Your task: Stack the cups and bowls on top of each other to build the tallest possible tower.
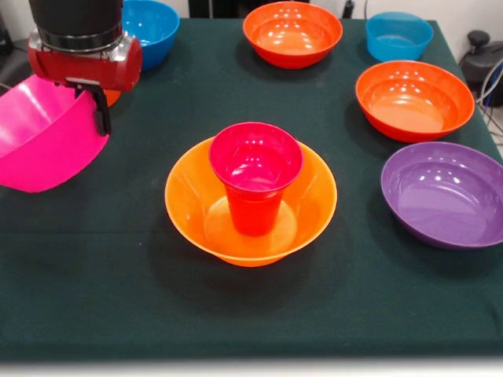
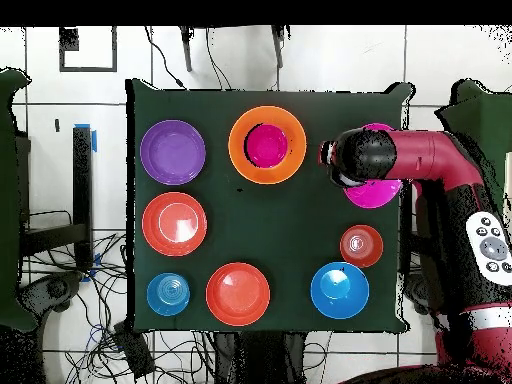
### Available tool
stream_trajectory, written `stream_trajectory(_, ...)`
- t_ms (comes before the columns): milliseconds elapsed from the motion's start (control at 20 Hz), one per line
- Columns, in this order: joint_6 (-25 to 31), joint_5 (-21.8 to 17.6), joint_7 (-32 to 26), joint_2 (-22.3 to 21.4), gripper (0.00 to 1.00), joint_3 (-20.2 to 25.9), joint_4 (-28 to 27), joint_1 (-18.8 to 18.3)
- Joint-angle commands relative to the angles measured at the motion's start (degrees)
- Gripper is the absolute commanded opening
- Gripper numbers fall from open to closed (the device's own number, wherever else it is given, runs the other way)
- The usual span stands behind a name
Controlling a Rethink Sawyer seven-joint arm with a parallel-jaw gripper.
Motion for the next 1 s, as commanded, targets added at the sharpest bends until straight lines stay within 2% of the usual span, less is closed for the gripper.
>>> stream_trajectory(50,5.9,1.0,-12.8,-1.7,0.0,0.0,3.7,1.3)
stream_trajectory(1000,5.7,5.2,-4.4,-7.7,0.0,-1.7,9.0,5.2)
